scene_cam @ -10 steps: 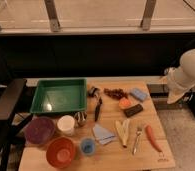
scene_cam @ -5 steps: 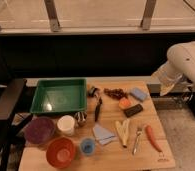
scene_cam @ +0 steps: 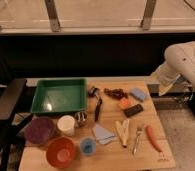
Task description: Place sponge in red bowl
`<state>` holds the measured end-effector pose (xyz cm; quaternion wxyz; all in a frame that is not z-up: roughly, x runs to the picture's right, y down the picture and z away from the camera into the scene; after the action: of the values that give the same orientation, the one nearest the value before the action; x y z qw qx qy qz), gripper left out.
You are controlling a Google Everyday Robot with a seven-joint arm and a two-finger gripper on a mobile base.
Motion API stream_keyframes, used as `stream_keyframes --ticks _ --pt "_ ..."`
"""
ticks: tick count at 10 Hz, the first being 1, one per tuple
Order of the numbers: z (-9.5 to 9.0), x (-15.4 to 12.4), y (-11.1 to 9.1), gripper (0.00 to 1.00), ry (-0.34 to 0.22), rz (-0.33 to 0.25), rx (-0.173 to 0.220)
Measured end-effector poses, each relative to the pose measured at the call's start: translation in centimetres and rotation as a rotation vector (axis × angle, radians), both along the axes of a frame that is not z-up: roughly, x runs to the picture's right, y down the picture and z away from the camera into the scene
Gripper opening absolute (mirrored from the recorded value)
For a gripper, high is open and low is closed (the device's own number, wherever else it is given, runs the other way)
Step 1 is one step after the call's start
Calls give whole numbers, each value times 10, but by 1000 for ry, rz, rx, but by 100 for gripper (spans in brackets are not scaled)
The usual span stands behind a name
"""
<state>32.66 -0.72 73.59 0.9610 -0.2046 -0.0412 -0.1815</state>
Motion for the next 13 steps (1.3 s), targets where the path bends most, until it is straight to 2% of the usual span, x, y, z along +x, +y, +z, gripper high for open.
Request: stream_keyframes --ticks 1,3,5,7,9,13 --pt "-1 -1 -1 65 -5 -15 13" --pt "0 -12 1 65 -52 -50 46" --pt "14 -22 9 65 -89 -66 49" --pt "29 -25 21 65 -101 -88 33" --pt "53 -32 37 65 -78 -129 11" --pt "90 -29 48 65 -65 -117 -15"
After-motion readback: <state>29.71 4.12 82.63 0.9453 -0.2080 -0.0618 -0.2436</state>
